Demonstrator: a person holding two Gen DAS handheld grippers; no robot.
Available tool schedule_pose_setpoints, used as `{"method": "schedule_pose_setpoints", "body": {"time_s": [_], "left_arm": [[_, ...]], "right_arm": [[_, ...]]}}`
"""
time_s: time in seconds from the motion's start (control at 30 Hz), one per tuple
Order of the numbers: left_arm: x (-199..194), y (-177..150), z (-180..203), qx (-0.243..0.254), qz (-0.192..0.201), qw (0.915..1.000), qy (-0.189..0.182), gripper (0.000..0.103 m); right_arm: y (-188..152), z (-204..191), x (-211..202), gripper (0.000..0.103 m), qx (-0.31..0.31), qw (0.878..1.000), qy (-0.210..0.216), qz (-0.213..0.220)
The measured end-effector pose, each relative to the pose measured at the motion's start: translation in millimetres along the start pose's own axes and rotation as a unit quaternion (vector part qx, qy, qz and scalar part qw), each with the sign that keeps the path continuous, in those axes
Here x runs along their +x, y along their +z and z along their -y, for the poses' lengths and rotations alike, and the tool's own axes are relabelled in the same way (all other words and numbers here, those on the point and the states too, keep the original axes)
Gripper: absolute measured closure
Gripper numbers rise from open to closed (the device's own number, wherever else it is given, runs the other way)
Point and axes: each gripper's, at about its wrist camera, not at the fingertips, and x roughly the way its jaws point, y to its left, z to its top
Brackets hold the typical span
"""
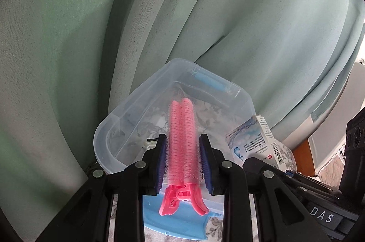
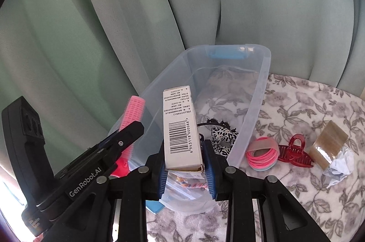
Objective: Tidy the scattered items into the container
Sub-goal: 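Carry the pink roller with left while right carries the white box over the container, then open both grippers to drop the roller and box into the container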
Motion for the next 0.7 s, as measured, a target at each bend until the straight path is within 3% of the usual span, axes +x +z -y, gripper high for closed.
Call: {"method": "schedule_pose_setpoints", "body": {"time_s": [0.13,0.2,0.33,0.4,0.47,0.7], "left_arm": [[0.5,-2.9,-2.1,-0.004,-0.004,1.0,0.003,0.073],[2.2,-2.5,-1.3,-0.004,-0.007,0.9999,0.007,0.06],[7.0,-1.1,-1.3,-0.005,-0.009,0.9999,0.009,0.055],[3.9,-1.5,-1.9,-0.005,-0.006,0.9999,0.01,0.048],[0.9,0.3,-2.3,-0.007,-0.001,0.9999,0.01,0.046],[-19.2,3.9,4.8,0.0,0.011,0.9999,0.005,0.045]], "right_arm": [[0.4,5.9,7.4,0.07,0.011,1.0,-0.003,-0.01],[1.1,6.7,7.7,0.07,0.013,1.0,-0.008,-0.012],[4.2,6.2,11.7,0.069,0.015,1.0,-0.015,-0.016],[4.7,4.5,10.8,0.063,0.013,1.0,-0.015,-0.013],[6.6,3.9,10.9,0.053,0.014,1.0,-0.016,-0.01],[7.2,5.5,-10.0,0.049,0.023,0.999,-0.024,0.016]]}}
